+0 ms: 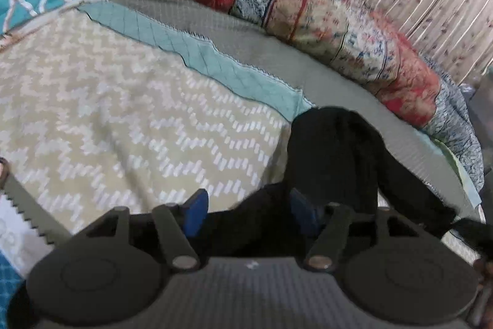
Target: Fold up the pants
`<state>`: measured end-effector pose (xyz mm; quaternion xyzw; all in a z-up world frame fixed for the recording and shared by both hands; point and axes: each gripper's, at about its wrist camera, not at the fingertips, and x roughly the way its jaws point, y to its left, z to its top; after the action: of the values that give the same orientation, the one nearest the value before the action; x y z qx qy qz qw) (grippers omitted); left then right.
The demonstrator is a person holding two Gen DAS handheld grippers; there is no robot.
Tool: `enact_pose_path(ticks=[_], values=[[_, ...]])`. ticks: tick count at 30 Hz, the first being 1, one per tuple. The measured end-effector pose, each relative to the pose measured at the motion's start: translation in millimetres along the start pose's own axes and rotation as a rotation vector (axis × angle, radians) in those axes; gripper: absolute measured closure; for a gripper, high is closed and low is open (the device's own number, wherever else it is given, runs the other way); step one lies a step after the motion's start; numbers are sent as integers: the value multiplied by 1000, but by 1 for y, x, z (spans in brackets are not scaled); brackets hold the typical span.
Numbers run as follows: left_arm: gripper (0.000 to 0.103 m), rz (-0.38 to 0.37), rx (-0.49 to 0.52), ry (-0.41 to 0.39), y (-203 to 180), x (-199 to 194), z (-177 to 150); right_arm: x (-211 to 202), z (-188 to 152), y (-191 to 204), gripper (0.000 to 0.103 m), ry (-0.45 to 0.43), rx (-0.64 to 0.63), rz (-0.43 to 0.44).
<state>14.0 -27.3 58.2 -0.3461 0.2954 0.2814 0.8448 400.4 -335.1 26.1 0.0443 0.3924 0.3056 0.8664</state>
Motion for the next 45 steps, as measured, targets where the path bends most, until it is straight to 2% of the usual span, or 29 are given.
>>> enact_pose_path(ticks=[2,3,5,7,8,9,10,11,14,18,21,22,23,24,25,26,28,30,31,33,35,39,42,43,45], values=[[43,-21,0,-20,-5,1,2,-33,16,-6,93,-95,4,15],[43,-25,3,-28,-6,1,4,-54,28,-17,93,-153,13,-12],[43,-29,-19,-63,-1,-2,12,-103,54,-52,92,-289,36,-132],[44,-14,-46,-98,7,1,25,-145,71,-90,91,-405,45,-329],[46,5,-46,-104,10,2,30,-160,77,-109,85,-447,50,-473],[47,27,-38,-97,11,5,35,-171,79,-124,64,-471,69,-586],[49,47,-32,-85,11,9,39,-182,78,-141,50,-487,118,-676],[49,51,-20,-73,11,12,43,-193,74,-157,40,-477,178,-691],[49,30,70,-39,-3,21,45,-211,45,-171,40,-455,257,-596],[45,-38,209,62,-30,37,37,-198,-12,-145,40,-345,234,-489],[34,-84,286,149,-45,48,29,-179,-44,-131,40,-255,245,-430],[26,-105,303,178,-49,51,26,-174,-54,-127,40,-229,234,-435],[24,-123,323,208,-54,55,23,-169,-57,-119,41,-214,221,-446],[26,-131,344,232,-58,58,19,-167,-60,-119,41,-205,212,-466],[42,-126,375,250,-62,61,14,-167,-59,-121,41,-208,221,-489],[66,-118,410,260,-66,62,8,-172,-56,-127,41,-220,244,-505],[70,-99,472,238,-70,61,-3,-185,-50,-143,41,-258,297,-516],[82,-100,486,178,-69,52,-5,-201,-48,-158,41,-302,323,-550],[94,-116,459,150,-66,45,-2,-209,-40,-170,41,-328,321,-597],[95,-147,344,100,-53,32,10,-217,-30,-189,40,-358,308,-667],[95,-155,265,74,-44,24,17,-216,-11,-210,40,-343,310,-682],[95,-151,238,76,-46,24,18,-178,20,-228,40,-261,313,-593],[95,-144,237,59,-47,20,16,-132,36,-236,40,-166,308,-608],[95,-148,227,54,-45,19,16,-117,34,-238,42,-111,298,-624],[95,-156,204,57,-42,19,21,-95,27,-242,51,-21,294,-757]])
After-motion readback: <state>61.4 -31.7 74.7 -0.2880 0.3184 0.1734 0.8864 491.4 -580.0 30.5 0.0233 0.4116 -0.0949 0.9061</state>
